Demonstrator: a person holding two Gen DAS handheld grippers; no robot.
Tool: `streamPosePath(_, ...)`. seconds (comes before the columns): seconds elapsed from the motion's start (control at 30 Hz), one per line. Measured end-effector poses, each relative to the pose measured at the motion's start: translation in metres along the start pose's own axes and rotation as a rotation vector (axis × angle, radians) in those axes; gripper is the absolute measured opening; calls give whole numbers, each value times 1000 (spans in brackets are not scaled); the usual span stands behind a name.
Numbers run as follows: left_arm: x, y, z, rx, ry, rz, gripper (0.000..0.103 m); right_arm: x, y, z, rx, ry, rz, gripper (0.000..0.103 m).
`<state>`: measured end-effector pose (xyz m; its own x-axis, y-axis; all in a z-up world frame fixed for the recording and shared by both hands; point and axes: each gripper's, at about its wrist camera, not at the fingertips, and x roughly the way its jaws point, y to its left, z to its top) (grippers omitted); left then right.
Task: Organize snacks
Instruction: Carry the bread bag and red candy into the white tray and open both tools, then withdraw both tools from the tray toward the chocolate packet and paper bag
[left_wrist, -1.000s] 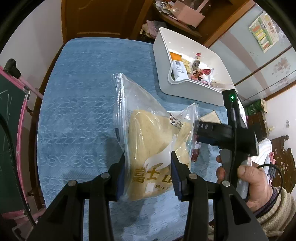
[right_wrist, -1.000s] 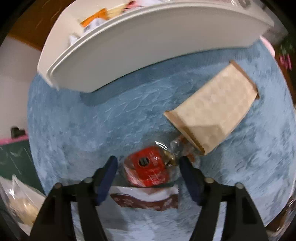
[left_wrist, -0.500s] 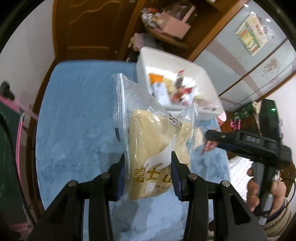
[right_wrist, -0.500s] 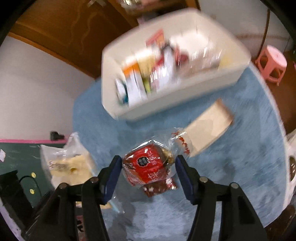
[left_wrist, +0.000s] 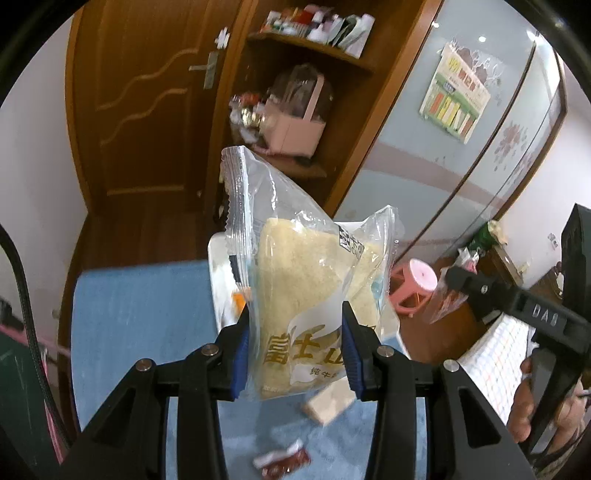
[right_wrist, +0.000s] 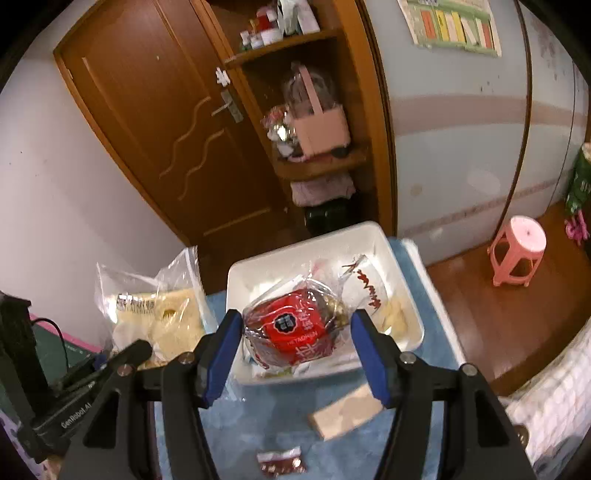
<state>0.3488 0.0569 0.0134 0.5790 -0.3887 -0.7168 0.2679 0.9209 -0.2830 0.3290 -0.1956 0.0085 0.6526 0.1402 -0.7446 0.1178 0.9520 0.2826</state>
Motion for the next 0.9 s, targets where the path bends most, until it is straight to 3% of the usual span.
streamPosePath(0.17, 18, -14, 23, 18, -16, 25, 41, 21, -6, 22, -13, -11, -22, 63)
streamPosePath(0.3, 42, -21, 35, 21, -15, 91, 44, 46, -14, 35, -2, 3, -37, 66)
streamPosePath(0.33, 49, -20, 37, 19, -15, 108, 55, 45, -16, 38, 5, 14, -29, 67)
streamPosePath(0.37, 54, -19, 38, 15, -10, 117, 75, 54, -21, 42, 23, 40, -24, 68)
streamPosePath(0.43, 60, -16, 40, 3, -22, 136, 96, 61, -26, 45, 52, 58, -17, 70)
streamPosePath(0.67, 57, -13, 31, 14, -32, 180, 96, 68, -33, 32, 75, 86, 16, 75)
streamPosePath(0.9, 40, -14, 18, 45, -41, 192, 96, 60, -27, 15, 43, 90, -10, 75)
